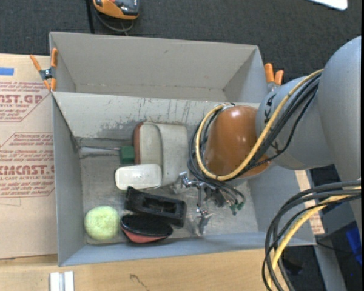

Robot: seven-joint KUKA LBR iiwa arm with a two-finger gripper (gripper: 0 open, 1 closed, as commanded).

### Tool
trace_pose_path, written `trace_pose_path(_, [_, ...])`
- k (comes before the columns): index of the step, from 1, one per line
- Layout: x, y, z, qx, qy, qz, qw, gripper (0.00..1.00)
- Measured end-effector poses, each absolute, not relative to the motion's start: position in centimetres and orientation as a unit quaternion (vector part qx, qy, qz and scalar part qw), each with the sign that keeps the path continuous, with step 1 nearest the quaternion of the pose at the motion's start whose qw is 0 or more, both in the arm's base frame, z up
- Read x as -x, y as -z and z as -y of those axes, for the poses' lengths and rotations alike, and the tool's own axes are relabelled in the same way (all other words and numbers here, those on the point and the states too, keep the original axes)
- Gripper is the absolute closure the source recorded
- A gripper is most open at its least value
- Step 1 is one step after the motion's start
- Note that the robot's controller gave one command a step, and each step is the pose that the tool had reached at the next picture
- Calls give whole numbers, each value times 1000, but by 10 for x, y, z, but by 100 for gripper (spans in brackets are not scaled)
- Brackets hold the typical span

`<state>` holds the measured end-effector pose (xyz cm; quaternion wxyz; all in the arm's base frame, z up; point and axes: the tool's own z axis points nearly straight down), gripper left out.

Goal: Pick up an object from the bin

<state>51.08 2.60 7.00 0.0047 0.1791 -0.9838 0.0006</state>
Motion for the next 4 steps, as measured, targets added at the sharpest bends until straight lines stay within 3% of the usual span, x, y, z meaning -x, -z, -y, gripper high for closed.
trace_pose_path(1, [-498,-72,-62,-208,-3,978,-4,0])
trace_pose_path(2, [-488,-81,-87,-168,-1,986,-6,100])
trace_pose_path(3, [-488,-81,-87,-168,-2,986,-6,100])
trace_pose_path(4, [-504,-203,-105,-244,0,970,-1,100])
